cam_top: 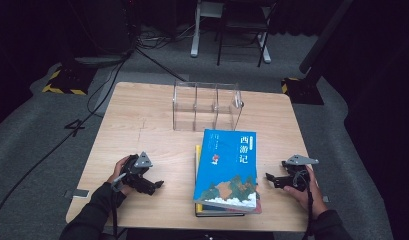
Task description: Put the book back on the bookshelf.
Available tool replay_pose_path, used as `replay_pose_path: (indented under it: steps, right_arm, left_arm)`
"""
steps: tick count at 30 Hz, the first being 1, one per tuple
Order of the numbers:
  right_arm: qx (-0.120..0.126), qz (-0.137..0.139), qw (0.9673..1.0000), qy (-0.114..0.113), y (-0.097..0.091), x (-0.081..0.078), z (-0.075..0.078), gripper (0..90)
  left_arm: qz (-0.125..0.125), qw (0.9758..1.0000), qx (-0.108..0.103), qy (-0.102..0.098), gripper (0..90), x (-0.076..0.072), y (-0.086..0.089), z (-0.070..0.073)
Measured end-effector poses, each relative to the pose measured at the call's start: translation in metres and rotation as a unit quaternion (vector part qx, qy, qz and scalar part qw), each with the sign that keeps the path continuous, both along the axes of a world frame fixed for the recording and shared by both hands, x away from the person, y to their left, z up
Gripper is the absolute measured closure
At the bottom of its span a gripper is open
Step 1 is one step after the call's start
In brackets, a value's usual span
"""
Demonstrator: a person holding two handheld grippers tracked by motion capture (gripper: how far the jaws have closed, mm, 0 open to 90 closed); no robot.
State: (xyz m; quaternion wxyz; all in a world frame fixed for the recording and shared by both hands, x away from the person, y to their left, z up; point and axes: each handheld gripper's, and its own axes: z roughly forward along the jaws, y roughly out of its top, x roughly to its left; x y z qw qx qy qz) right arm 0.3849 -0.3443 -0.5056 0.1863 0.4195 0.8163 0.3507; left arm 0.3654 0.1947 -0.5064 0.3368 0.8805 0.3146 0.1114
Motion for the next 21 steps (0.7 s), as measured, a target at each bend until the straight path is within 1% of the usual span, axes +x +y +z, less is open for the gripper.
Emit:
replay_pose_path:
  steps: [11,15,16,18,21]
  right_arm:
    - [0.000,0.006,1.0000,0.000,-0.001,0.001,0.000,9.8]
    - [-0.002,0.008,1.0000,0.003,-0.002,0.000,0.001,11.2]
    - [-0.010,0.012,0.9998,0.009,-0.002,-0.002,0.005,20.0]
    - [-0.014,0.023,0.9996,0.006,-0.001,-0.003,0.008,17.3]
    - [-0.003,0.039,0.9992,0.009,0.002,-0.003,0.014,19.0]
  left_arm:
    - [-0.004,1.0000,0.000,0.001,0.1,-0.001,0.000,0.000]
    - [-0.005,1.0000,0.000,0.001,0.0,-0.001,0.000,0.000]
    - [-0.005,1.0000,0.000,0.001,0.0,-0.001,0.000,0.000]
    - [-0.005,1.0000,0.000,0.001,0.1,-0.001,0.000,0.000]
    - [-0.005,1.0000,0.000,0.001,0.1,-0.002,0.000,0.000]
